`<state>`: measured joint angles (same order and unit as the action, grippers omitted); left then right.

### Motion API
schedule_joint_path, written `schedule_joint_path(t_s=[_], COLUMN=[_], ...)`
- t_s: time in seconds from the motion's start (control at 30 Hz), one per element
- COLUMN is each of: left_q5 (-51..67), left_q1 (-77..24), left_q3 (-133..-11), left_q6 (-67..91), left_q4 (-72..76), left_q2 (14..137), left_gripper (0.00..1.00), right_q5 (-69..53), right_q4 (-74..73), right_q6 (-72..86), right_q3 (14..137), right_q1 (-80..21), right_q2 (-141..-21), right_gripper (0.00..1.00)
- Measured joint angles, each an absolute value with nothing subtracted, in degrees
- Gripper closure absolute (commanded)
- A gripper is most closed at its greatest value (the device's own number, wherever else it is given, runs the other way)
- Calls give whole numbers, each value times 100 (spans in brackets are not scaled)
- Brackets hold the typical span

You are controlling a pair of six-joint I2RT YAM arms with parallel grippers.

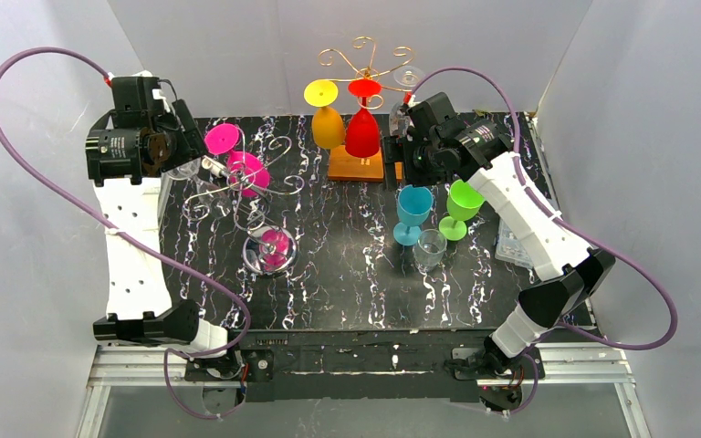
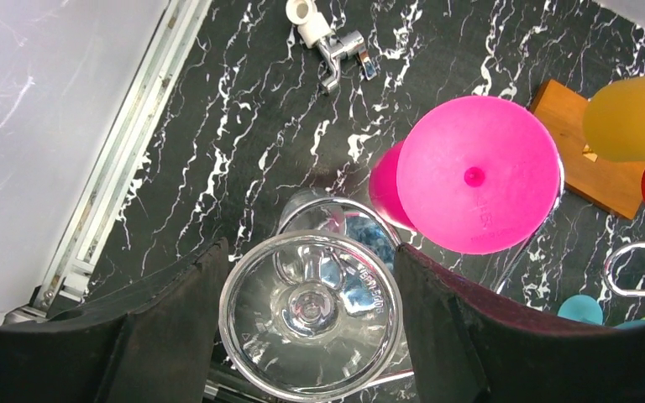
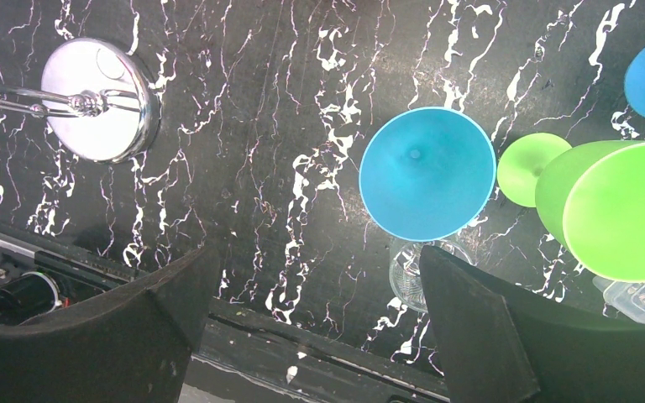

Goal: Take the wine glass off the wine glass rack
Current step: Pick up the wine glass from the wine rack.

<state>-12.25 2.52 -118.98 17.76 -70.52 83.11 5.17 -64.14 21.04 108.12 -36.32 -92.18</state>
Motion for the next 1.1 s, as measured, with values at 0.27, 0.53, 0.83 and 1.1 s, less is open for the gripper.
schedule_joint_path(t_s=[0.27, 0.53, 0.83, 1.1], left_q5=[-1385, -1470, -1391, -1063], left_q1=[252, 252, 252, 252], left_q3=[-12272, -12468, -12575, -12571], left_q6=[1776, 1758, 1708, 1614], left_q4=[-7043, -7032, -6984, -6938], left_q2=[8427, 8849, 9052, 9052], left_gripper=[50, 51, 53, 53], right_q5=[517, 517, 517, 515], right_q4=[-6414, -6412, -6414, -6412], right_q6=[2104, 2104, 2104, 2104], right_q3=[10812, 10812, 10812, 10814], right_q1=[-3634, -3634, -3634, -3634], right_q2=[-9218, -9225, -9238, -9262], right_gripper=[2, 1, 2, 2])
